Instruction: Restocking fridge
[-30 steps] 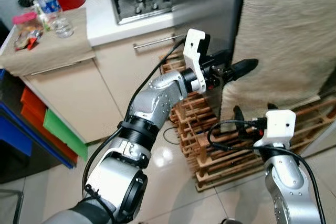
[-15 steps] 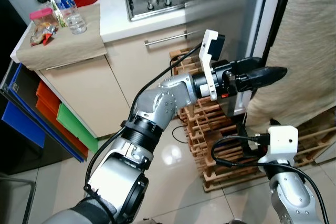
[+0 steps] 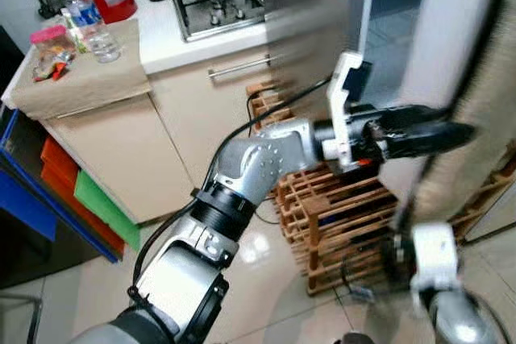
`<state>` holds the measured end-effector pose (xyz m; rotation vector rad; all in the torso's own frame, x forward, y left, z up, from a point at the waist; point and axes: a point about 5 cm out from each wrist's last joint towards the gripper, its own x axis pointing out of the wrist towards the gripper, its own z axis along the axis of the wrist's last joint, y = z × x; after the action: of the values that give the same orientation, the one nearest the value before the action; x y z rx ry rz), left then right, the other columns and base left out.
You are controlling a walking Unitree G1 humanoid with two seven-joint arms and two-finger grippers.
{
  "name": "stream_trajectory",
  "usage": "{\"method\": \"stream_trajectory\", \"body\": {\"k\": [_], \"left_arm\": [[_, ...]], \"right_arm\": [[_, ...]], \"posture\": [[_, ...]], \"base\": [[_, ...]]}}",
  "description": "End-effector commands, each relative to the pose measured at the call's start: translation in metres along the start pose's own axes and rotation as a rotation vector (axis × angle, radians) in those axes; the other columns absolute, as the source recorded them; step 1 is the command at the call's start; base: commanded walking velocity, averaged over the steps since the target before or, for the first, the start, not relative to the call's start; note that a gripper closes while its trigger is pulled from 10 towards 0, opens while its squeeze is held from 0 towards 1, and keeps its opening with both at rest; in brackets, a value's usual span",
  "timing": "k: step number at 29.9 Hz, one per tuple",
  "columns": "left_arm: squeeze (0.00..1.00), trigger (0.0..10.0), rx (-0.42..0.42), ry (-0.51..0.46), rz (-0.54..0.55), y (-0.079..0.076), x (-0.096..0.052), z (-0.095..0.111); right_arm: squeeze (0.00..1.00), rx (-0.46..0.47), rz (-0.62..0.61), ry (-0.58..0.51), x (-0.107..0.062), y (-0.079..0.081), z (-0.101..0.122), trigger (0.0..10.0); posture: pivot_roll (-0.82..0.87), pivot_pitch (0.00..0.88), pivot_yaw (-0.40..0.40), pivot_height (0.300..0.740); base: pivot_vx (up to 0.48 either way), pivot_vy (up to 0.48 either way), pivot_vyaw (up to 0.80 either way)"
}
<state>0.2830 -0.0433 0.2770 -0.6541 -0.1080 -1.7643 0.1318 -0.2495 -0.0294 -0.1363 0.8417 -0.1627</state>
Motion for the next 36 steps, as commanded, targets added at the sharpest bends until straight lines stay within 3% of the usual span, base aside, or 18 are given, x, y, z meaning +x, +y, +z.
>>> {"method": "stream_trajectory", "body": {"k": [1,5,7,13,15,16,17,18,19,20,21,22,25,27,28,29,34,36], "left_arm": [[0.00,10.0,-0.135,-0.157,-0.241,-0.034,0.067,-0.015],[0.00,10.0,-0.130,-0.171,-0.246,-0.038,0.065,-0.009],[0.00,10.0,-0.128,-0.200,-0.242,-0.040,0.060,0.001],[0.00,10.0,-0.086,-0.258,-0.143,-0.030,0.036,0.022],[0.00,10.0,-0.050,-0.283,-0.063,-0.022,0.015,0.032],[0.00,10.0,-0.050,-0.283,-0.063,-0.022,0.015,0.032],[0.00,10.0,-0.003,-0.299,-0.013,-0.020,0.000,0.041],[0.00,10.0,-0.003,-0.299,-0.013,-0.020,0.000,0.041],[0.00,10.0,0.041,-0.306,0.017,-0.023,-0.013,0.051],[0.00,10.0,0.041,-0.306,0.017,-0.023,-0.013,0.051],[0.00,10.0,0.116,-0.301,0.057,-0.029,-0.037,0.069],[0.00,10.0,0.157,-0.294,0.083,-0.033,-0.050,0.077],[0.00,10.0,0.203,-0.283,0.122,-0.038,-0.062,0.085],[0.00,10.0,0.268,-0.242,0.226,-0.037,-0.083,0.090],[0.00,10.0,0.329,-0.207,0.370,-0.030,-0.104,0.090],[0.00,10.0,0.329,-0.207,0.370,-0.030,-0.104,0.090],[0.00,10.0,0.416,-0.231,0.928,0.001,-0.172,0.080],[0.00,10.0,0.452,-0.210,1.166,0.008,-0.200,0.064]], "right_arm": [[0.00,0.067,-0.064,0.021,0.003,-0.013,-0.004,10.0],[0.00,0.085,-0.063,0.080,0.003,-0.014,-0.011,10.0],[0.00,0.074,0.022,0.077,0.008,-0.003,-0.004,10.0],[0.00,0.035,0.251,-0.063,0.017,0.028,0.038,10.0],[0.00,0.025,0.312,-0.114,0.018,0.038,0.055,10.0],[0.00,0.025,0.312,-0.114,0.018,0.038,0.055,10.0],[0.00,0.016,0.351,-0.154,0.017,0.044,0.067,10.0],[0.00,0.016,0.351,-0.154,0.017,0.044,0.067,10.0],[0.00,0.003,0.398,-0.180,0.015,0.049,0.076,10.0],[0.00,0.003,0.398,-0.180,0.015,0.049,0.076,10.0],[0.00,-0.034,0.458,-0.234,0.010,0.057,0.089,10.0],[0.00,-0.063,0.484,-0.267,0.005,0.061,0.095,10.0],[0.00,-0.098,0.509,-0.308,-0.001,0.066,0.104,10.0],[0.00,-0.116,0.479,-0.363,-0.003,0.065,0.113,10.0],[0.00,-0.134,0.453,-0.401,-0.004,0.063,0.120,10.0],[0.00,-0.134,0.453,-0.401,-0.004,0.063,0.120,10.0],[0.00,-0.116,0.353,-0.472,-0.004,0.051,0.135,10.0],[0.00,-0.104,0.305,-0.504,-0.004,0.046,0.142,10.0]], "posture": [[-0.25,0.000,0.159,0.740],[-0.25,0.000,0.156,0.740],[-0.25,0.000,0.156,0.740],[-0.23,0.000,0.149,0.740],[-0.22,0.000,0.146,0.740],[-0.22,0.000,0.146,0.740],[-0.21,0.000,0.141,0.740],[-0.21,0.000,0.141,0.740],[-0.20,0.000,0.138,0.740],[-0.20,0.000,0.138,0.740],[-0.19,0.000,0.135,0.740],[-0.19,0.000,0.132,0.740],[-0.17,0.000,0.125,0.740],[-0.15,0.000,0.119,0.740],[-0.15,0.000,0.116,0.740],[-0.15,0.000,0.116,0.740],[-0.13,0.000,0.110,0.740],[-0.12,0.000,0.100,0.740]], "base": [[0.000,0.000,0.00],[0.000,0.000,0.00],[0.000,0.000,0.00],[0.000,0.000,0.00],[0.000,0.000,0.00],[0.000,0.000,0.00],[0.000,0.000,0.00],[0.000,0.000,0.00],[0.000,0.000,0.00],[0.000,0.000,0.00],[0.000,0.000,0.00],[0.000,0.000,0.00],[0.000,0.000,0.00],[0.000,0.000,0.00],[0.000,0.000,0.00],[0.000,0.000,0.00],[0.000,0.000,0.00],[0.000,0.000,0.00]]}}
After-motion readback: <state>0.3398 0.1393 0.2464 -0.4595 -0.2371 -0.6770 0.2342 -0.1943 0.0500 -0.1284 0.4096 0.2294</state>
